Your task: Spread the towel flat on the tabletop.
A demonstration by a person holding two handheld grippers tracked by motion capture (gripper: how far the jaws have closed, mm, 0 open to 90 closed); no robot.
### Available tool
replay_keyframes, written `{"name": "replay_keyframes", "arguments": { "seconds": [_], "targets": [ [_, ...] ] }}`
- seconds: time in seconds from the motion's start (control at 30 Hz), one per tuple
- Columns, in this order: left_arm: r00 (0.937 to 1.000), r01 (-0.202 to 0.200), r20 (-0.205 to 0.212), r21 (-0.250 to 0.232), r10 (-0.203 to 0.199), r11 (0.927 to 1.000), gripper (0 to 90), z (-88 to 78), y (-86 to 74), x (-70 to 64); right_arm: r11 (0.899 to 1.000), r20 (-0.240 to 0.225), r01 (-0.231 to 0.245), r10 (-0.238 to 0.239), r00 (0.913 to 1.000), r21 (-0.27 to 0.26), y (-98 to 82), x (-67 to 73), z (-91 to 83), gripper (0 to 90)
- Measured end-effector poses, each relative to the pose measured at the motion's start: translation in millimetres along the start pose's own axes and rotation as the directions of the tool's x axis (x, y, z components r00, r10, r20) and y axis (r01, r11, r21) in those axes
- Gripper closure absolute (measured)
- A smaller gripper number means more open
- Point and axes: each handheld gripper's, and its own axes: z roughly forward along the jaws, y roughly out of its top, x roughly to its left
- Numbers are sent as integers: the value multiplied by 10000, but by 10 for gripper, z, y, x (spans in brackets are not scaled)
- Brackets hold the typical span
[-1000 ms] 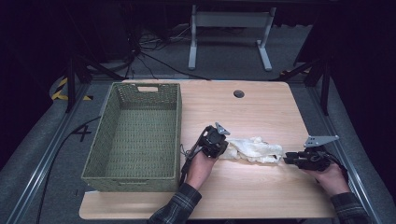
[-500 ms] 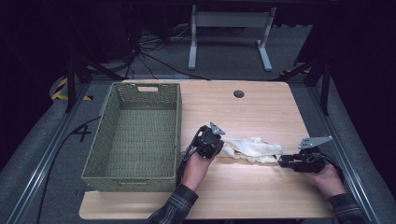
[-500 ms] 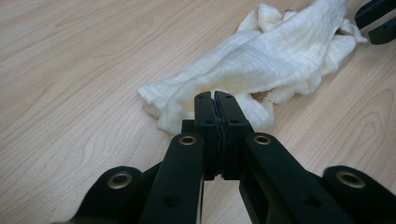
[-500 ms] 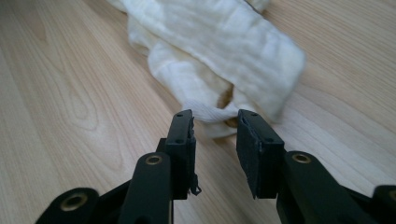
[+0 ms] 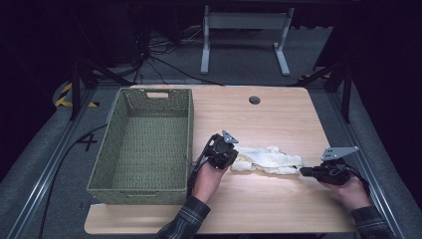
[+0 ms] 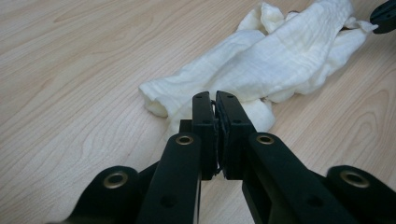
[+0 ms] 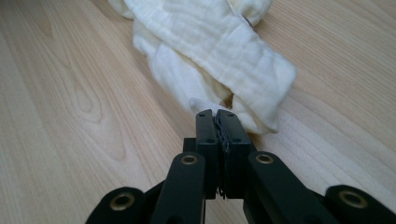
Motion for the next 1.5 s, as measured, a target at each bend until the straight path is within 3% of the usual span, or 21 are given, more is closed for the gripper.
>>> {"name": "replay_keyframes", "arguments": {
  "seconds": [0.1,0.27,0.47,0.63,0.8,1.0,1.1,1.2,1.33,1.5],
  "targets": [
    [9999,-61,130,212,58,9998,783,59,-16,-23,9997,71,-200,199,9998,151,-34,-24,-18,784],
    [9994,-136,318,342,126,9993,728,152,-31,-49,9995,-219,-53,46,9997,-316,35,29,18,725],
    [9989,73,455,199,-82,9998,726,174,-28,-5,9996,-312,265,-264,9992,14,116,65,196,709],
    [9980,157,615,276,-174,9995,706,277,-14,2,9999,-491,125,-124,9987,16,130,31,234,736],
    [9995,-51,299,683,31,9976,706,397,-29,45,9998,-537,-2,-9,9986,-209,139,21,207,725],
    [9987,172,471,887,-214,9959,841,457,-50,119,9993,-689,1,-27,9976,-381,146,25,181,690],
    [9986,211,465,838,-251,9963,859,439,-46,128,9999,-697,106,-113,9975,-103,153,43,243,714],
    [9989,214,395,684,-241,9974,865,414,-35,117,9998,-667,209,-205,9976,51,166,34,298,809],
    [9991,185,366,350,-197,9992,867,338,-11,91,9996,-654,218,-230,9976,-188,182,28,260,883],
    [9990,180,418,-32,-178,9998,870,192,20,38,9976,-453,97,-128,9989,-687,166,2,92,895]
  ]
}}
